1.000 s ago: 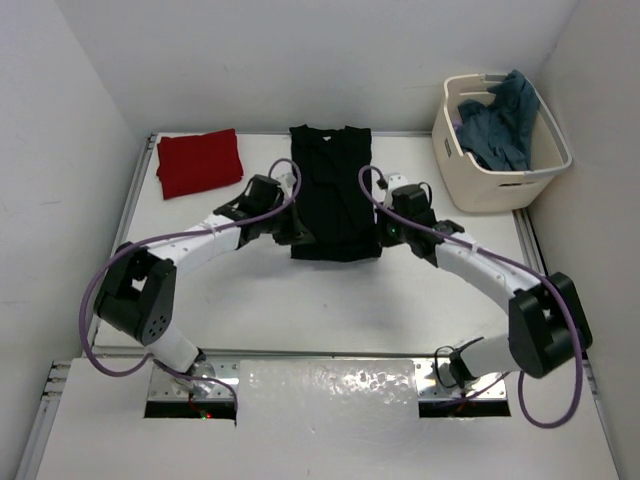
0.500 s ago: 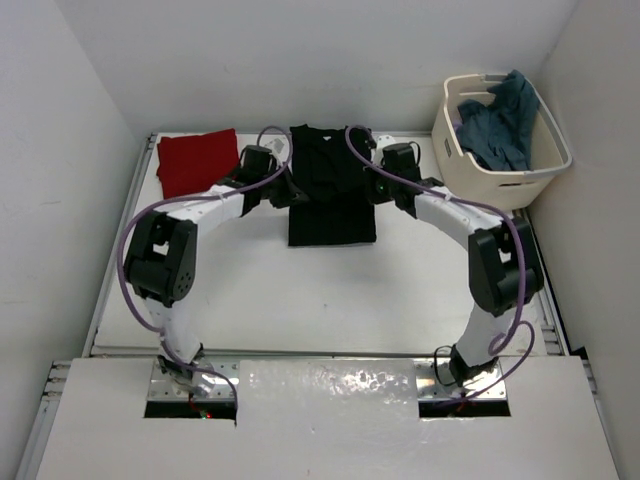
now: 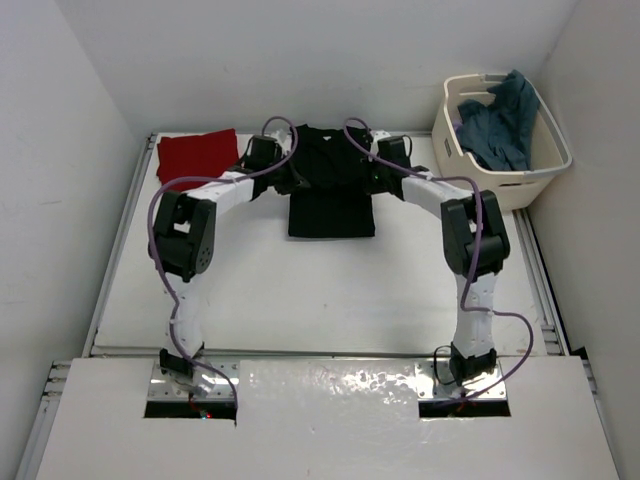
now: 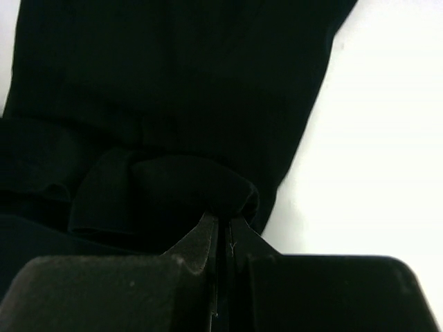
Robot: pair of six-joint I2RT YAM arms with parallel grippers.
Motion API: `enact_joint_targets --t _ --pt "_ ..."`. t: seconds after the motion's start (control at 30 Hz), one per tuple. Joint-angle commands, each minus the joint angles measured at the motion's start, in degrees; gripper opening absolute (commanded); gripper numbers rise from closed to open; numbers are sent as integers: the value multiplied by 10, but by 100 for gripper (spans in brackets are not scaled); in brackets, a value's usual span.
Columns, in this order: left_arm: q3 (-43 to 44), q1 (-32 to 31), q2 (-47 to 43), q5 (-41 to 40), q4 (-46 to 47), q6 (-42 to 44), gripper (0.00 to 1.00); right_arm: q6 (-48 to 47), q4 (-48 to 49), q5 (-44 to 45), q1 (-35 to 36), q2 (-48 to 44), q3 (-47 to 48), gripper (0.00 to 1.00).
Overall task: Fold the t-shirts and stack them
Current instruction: Fold the folded rectangular tshirt in 1/3 of the way
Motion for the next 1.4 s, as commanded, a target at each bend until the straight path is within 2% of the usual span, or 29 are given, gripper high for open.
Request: enact_joint_targets --t 0.0,0.07,0.1,0.13,0.17,0.2,0.27,0.3,0.4,0.53,0.6,0.73,0.8,0.9,1.0,1.1,1.2,1.37 --pt "46 12 31 -13 23 14 0 16 32 2 -5 41 70 0" --pt "82 15 58 -11 9 18 0 13 25 0 -5 59 101 12" --pt "92 17 63 -14 -1 17 3 10 22 5 -5 71 111 20" --pt "104 19 69 -15 0 22 16 -1 19 10 -5 74 119 32" --pt "110 20 71 -19 2 24 39 -5 9 19 -6 76 136 47" --pt "118 23 73 -22 -5 26 70 -10 2 29 -6 75 144 52" --pt "143 24 73 -17 -12 40 98 -22 -18 35 -7 68 165 66" --pt "150 24 71 -16 -19 47 100 -26 -20 36 -7 54 166 70" --pt "155 24 49 -20 -34 64 100 -27 -22 23 -6 25 145 99" --pt "73 21 -23 -37 -25 65 100 5 12 -15 -6 -54 31 99" --pt "2 21 -64 -40 -14 60 100 20 32 -57 -4 -74 -4 99" --pt "-120 20 -133 -29 33 25 100 25 50 -139 29 -79 -22 99" --pt "-184 20 -175 -51 44 13 100 27 59 -161 43 -64 -21 99" --pt "-237 21 -217 -88 37 14 100 46 60 -166 56 -15 15 99" --pt "-271 21 -242 -103 26 14 100 79 108 -174 59 41 43 99" --pt "-297 21 -251 -92 38 7 100 93 114 -177 60 112 114 99" --pt "-302 20 -248 -95 33 8 100 88 84 -174 58 185 245 99" --pt "-295 21 -250 -87 38 14 100 65 82 -65 48 250 349 99"
